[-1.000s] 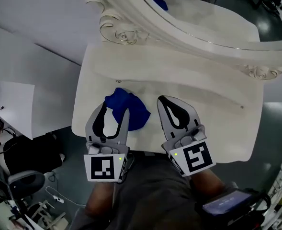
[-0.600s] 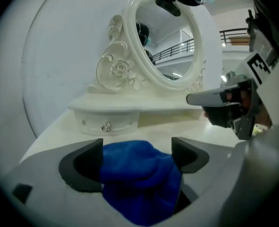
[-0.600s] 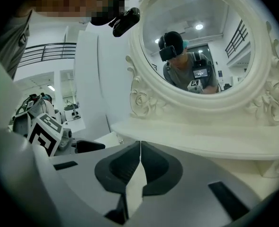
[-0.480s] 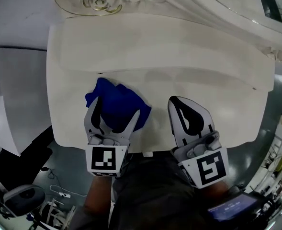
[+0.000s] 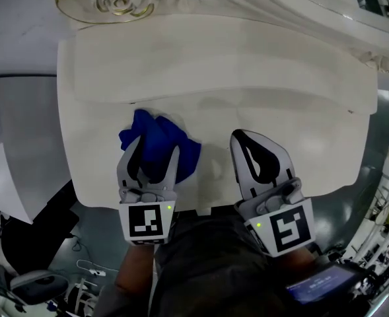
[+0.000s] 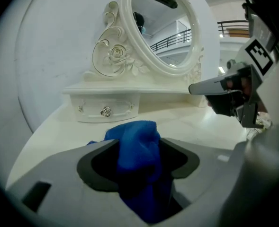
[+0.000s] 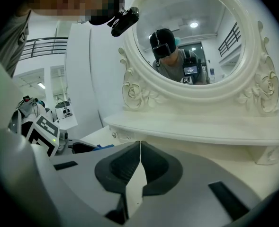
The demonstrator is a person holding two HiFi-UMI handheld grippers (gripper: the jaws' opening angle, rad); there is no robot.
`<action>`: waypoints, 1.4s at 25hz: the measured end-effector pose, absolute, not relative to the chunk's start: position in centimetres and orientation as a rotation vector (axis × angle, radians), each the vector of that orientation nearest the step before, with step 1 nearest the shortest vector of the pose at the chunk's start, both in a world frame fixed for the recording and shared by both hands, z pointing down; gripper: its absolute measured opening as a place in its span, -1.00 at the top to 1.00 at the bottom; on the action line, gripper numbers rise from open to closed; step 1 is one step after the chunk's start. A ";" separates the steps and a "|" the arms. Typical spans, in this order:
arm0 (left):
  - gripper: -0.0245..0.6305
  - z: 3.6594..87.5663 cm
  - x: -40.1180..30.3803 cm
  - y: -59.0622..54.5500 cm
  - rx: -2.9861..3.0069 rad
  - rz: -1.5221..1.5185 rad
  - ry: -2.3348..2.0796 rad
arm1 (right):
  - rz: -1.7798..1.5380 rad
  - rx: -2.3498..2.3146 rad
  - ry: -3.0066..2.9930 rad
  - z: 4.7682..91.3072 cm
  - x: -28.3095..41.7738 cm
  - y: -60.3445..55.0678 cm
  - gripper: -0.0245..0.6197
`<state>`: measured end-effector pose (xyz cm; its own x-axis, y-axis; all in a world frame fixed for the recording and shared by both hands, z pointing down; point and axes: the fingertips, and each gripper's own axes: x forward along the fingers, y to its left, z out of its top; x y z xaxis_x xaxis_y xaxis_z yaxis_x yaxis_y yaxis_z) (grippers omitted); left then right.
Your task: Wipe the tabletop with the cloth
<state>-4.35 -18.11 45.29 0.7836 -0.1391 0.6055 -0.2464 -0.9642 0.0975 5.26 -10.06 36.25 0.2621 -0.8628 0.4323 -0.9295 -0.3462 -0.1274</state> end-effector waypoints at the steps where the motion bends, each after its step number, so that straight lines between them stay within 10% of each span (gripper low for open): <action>1: 0.14 45.3 -4.4 -18.1 2.797 0.935 -0.299 | 0.646 2.378 -1.696 36.0 5.4 -9.9 0.88; 9: 0.62 44.0 -3.7 -17.4 2.802 0.915 -0.314 | 0.610 2.425 -1.681 33.7 6.0 -8.2 0.88; 35: 0.65 21.7 13.9 -10.0 3.060 0.444 -0.071 | 0.332 2.722 -1.505 22.3 15.5 1.5 0.88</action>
